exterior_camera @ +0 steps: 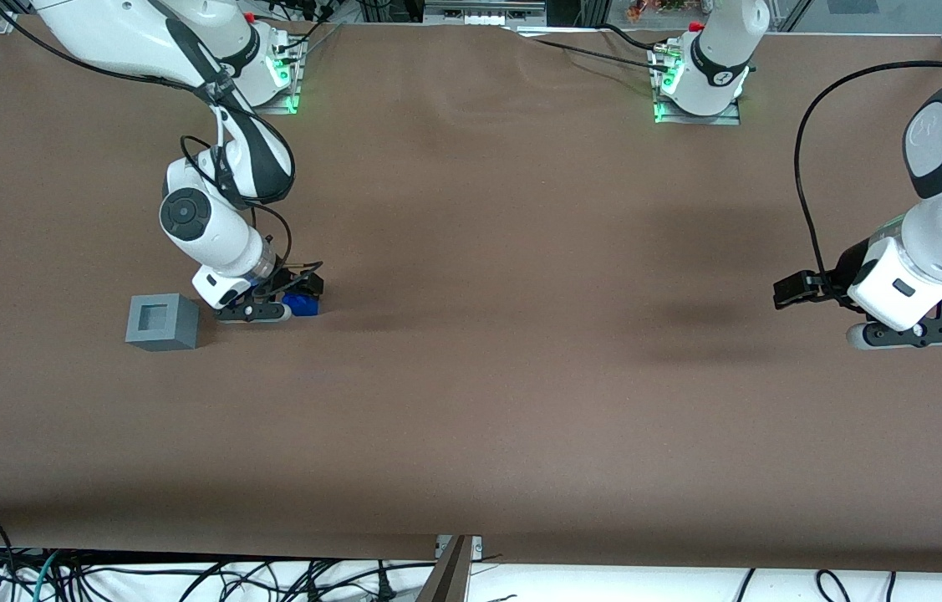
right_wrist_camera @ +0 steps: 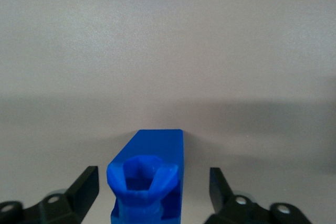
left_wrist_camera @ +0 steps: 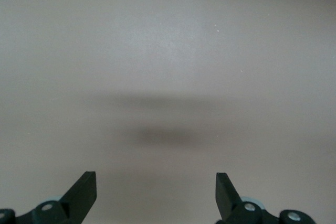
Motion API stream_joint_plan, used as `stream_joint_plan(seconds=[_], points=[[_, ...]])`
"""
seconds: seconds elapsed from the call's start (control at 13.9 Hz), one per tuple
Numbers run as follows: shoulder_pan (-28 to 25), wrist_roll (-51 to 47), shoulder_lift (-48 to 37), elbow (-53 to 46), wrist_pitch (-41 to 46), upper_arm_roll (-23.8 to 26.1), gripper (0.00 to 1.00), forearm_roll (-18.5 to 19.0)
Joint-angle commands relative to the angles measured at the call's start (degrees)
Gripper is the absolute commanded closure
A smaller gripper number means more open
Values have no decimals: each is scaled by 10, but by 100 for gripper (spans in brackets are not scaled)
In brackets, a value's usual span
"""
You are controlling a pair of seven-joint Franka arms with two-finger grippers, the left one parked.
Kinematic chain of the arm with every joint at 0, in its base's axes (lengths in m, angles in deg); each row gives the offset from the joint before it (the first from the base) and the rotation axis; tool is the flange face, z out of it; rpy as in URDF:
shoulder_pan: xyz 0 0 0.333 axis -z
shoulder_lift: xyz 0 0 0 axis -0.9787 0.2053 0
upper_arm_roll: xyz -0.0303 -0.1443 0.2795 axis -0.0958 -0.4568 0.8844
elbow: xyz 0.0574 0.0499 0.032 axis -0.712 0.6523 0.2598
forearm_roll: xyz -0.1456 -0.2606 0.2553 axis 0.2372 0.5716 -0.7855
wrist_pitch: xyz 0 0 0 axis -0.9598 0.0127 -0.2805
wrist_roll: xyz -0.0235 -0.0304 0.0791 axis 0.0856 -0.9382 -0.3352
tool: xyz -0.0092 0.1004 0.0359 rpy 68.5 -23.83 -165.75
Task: Insert blue part into gray base with right arm
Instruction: 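Close the right gripper on the blue block and lift it, then carry the blue block over the gray base's square hole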
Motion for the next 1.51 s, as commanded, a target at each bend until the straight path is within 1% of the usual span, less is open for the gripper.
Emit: stream_joint_plan(seconds=[0.0,0.14,0.29,0.36,0.5,0.65,0.72,0.79,0.93,1.15,1.22,1.44], points=[[-3,-11,6,-8,-3,-1,13,14],[-3,-11,5,-7,-3,-2,22,15],[-3,-11,5,-7,-2,-2,36,15],[-3,-10,5,-7,-2,-2,43,15],[-1,-9,5,-8,0,-1,64,16],[2,-1,1,-8,2,-4,81,16],[3,6,-4,-8,9,-11,84,18],[3,18,-17,-11,28,-18,84,19],[4,60,-42,-40,101,-35,84,18],[4,181,-53,-114,219,-90,84,11],[4,221,-53,-123,232,-114,84,9],[4,315,-60,-123,236,-166,84,-23]])
